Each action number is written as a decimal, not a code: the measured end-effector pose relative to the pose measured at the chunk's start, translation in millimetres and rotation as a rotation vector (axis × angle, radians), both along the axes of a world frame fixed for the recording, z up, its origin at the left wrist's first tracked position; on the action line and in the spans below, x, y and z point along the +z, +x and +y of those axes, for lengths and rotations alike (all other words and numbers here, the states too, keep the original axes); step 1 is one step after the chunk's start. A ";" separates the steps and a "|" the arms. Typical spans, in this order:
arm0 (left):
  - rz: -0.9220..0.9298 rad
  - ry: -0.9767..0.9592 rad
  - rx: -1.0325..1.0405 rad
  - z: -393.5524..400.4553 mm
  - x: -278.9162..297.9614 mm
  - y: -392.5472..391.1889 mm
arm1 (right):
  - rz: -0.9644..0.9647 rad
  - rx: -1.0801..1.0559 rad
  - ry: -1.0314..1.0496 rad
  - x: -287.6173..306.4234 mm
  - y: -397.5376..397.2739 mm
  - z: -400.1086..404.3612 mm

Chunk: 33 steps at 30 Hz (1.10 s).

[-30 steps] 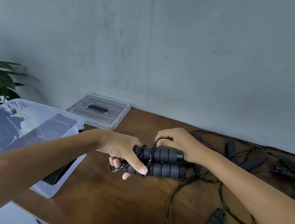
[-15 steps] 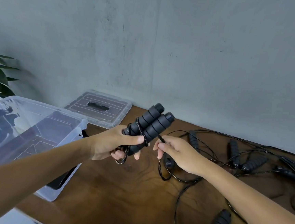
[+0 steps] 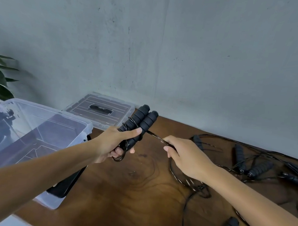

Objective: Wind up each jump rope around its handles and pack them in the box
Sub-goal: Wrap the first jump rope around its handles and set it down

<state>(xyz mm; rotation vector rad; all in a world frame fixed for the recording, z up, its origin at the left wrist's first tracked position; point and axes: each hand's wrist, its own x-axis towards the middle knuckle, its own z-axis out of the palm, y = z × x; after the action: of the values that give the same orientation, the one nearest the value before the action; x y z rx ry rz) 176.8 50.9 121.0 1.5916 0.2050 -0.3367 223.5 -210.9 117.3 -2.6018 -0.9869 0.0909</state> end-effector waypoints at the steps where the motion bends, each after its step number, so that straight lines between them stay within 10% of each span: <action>1: 0.005 0.023 0.002 0.1 0.4 1.1 | -0.028 -0.013 -0.019 2.1 -0.9 0.7; 24: -0.177 0.842 -0.443 -34.3 54.3 10.7 | -0.852 0.326 -0.143 93.0 -1.4 -19.5; 33: -0.327 0.890 -0.673 -36.0 78.6 -3.8 | -0.655 0.421 -0.093 106.8 9.2 -32.7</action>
<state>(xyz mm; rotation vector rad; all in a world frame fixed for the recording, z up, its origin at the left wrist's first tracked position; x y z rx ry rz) 173.0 14.9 199.6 2.5528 -0.5248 -0.5326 232.7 -243.6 224.1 -2.4950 -1.7731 -0.6630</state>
